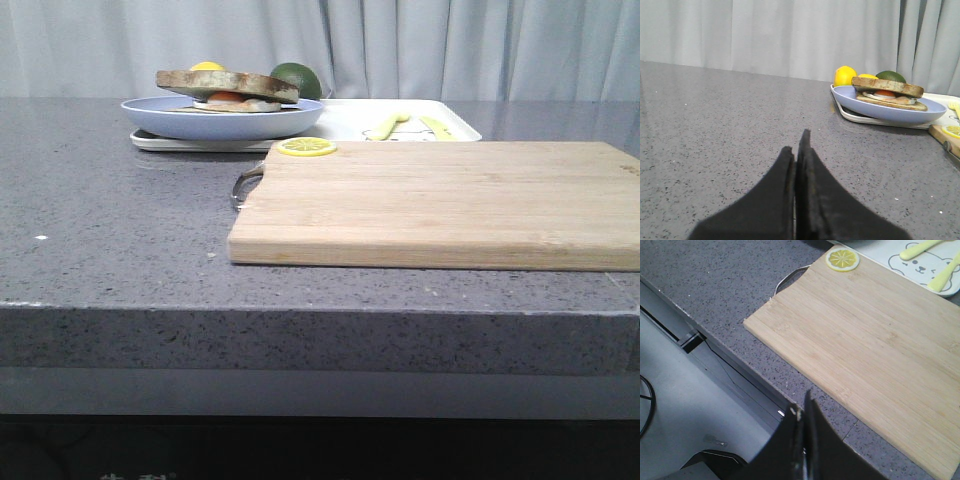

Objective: Place bread and move sandwich to tray

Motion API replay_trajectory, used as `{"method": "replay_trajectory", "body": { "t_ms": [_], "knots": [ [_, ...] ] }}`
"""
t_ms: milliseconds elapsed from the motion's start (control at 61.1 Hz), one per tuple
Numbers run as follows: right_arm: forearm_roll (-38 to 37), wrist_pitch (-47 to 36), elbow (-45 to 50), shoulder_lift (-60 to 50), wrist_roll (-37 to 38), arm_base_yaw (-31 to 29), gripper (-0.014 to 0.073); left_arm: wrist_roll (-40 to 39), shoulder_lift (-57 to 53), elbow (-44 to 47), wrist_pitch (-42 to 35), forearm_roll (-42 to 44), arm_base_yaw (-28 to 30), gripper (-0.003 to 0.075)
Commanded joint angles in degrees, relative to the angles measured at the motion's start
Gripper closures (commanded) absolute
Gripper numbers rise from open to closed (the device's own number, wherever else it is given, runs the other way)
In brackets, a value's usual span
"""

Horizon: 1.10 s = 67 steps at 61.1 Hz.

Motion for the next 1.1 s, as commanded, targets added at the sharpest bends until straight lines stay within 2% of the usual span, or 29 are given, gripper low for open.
{"method": "replay_trajectory", "body": {
  "t_ms": [0, 1080],
  "knots": [
    [-0.22, -3.30, -1.41, -0.25, -0.36, -0.27, 0.0664, -0.54, -1.48, 0.08, -5.21, 0.06, -0.41, 0.0741],
    [-0.22, -3.24, -1.41, -0.25, -0.36, -0.27, 0.0664, -0.54, -1.38, 0.08, -5.21, 0.06, 0.24, 0.0741]
  ]
}}
